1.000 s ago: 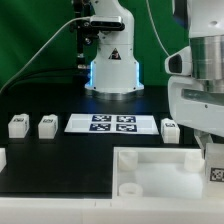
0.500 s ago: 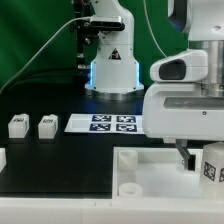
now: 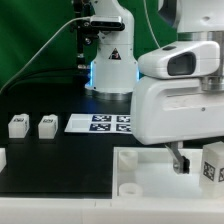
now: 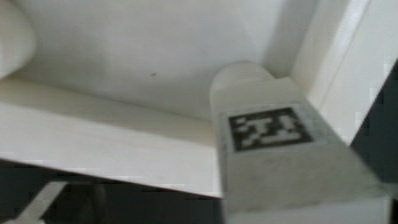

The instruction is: Assemble one leg

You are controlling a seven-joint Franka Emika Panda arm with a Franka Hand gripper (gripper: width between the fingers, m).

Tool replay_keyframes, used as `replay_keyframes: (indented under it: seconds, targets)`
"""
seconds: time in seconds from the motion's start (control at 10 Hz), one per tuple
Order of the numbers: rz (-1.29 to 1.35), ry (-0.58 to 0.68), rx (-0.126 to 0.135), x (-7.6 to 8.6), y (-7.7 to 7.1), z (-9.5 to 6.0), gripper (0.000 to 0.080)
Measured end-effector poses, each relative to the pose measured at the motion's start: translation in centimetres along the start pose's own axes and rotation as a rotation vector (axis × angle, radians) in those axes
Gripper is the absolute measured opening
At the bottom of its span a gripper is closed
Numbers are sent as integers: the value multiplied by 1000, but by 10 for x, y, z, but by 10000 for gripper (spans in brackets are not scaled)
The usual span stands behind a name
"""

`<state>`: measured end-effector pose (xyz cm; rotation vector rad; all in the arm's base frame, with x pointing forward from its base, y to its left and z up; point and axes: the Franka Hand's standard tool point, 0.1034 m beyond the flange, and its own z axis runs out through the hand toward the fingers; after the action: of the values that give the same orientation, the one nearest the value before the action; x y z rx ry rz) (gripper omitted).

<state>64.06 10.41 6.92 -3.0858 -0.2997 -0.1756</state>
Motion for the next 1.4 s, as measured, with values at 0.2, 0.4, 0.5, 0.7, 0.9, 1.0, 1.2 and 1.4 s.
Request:
replay_keyframes:
  seconds: [0.2,0.4,0.5,0.7,0.9,1.0,1.2,1.4]
  targets:
    - [32,0,1,0,0,0,396]
    - [254,-1,6,0,-1,1,292]
    - [362,-1,7,0,-1,1,292]
    - [610,-17,8,6,1,2,292]
    - [907,-77,9,6,2,2,292]
    - [1032,-113,4,5,2,1,292]
    - [1274,-159,12,2,3,0,294]
    - [1560,-178,2,-5,-1,5,294]
